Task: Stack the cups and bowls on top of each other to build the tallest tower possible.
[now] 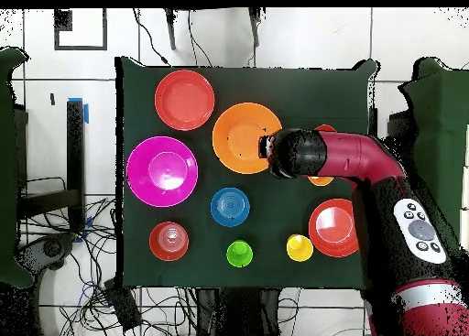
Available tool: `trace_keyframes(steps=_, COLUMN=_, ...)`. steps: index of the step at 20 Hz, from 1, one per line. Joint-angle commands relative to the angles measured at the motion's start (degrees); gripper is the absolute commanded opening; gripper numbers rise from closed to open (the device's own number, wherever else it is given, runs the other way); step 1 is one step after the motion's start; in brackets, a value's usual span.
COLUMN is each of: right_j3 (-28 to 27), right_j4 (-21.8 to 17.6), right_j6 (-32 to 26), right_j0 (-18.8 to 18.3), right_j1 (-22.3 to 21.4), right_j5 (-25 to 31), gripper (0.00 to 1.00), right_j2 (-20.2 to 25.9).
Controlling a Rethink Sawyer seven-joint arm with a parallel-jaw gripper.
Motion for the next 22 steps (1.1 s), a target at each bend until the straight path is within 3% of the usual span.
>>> trace_keyframes(steps=1, right_j3=-3.13, right_j4=-5.08, right_j6=-18.58, right_j0=-0.01, right_j1=1.84, right_j5=8.78, gripper=1.0, right_j2=4.86)
trace_keyframes(steps=13, right_j3=-2.85, right_j4=-8.63, right_j6=-19.3, right_j0=-2.97, right_j1=0.26, right_j5=13.33, gripper=1.0, right_j2=4.93)
trace_keyframes(steps=22, right_j3=-4.86, right_j4=-11.36, right_j6=-21.12, right_j0=-5.54, right_j1=2.96, right_j5=12.88, gripper=1.0, right_j2=7.27)
